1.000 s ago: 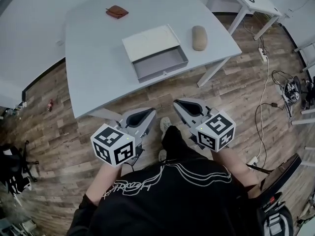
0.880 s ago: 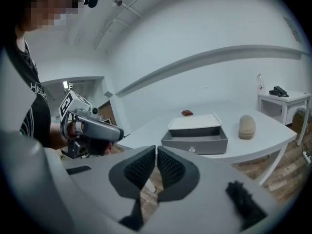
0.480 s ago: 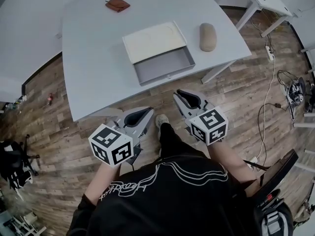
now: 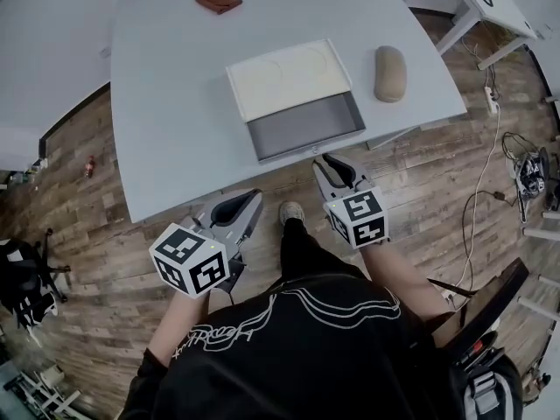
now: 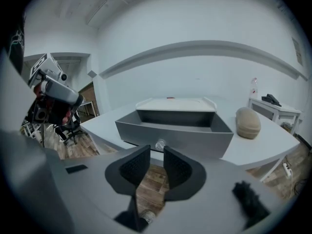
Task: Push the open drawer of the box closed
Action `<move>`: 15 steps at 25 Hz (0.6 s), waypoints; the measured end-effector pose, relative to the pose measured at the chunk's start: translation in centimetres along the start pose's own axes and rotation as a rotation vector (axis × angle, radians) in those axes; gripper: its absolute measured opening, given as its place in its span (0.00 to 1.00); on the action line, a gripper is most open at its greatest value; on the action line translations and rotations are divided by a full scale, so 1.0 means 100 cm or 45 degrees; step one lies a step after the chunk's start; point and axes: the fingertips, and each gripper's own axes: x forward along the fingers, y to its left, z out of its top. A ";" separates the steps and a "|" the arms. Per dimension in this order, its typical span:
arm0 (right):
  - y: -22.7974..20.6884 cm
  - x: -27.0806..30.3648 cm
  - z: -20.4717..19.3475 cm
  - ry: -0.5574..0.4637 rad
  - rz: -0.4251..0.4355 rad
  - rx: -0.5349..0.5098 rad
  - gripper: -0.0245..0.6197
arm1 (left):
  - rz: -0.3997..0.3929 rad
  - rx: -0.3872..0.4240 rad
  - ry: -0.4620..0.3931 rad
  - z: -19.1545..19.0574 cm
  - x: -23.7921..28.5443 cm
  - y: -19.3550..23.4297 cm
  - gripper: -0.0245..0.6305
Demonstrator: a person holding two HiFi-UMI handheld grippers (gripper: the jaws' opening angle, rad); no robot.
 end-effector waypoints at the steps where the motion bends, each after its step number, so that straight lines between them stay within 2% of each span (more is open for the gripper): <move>1: -0.002 0.004 -0.001 0.004 -0.007 -0.003 0.16 | 0.018 0.001 0.000 0.002 0.001 0.006 0.05; 13: -0.007 0.024 -0.004 0.002 0.015 0.022 0.16 | 0.287 -0.024 -0.061 0.052 0.018 0.095 0.05; 14: -0.007 0.024 -0.004 0.000 0.016 0.025 0.16 | 0.300 -0.027 -0.062 0.055 0.022 0.102 0.05; 15: -0.007 0.025 -0.005 -0.002 0.020 0.027 0.15 | 0.307 -0.029 -0.056 0.057 0.027 0.108 0.10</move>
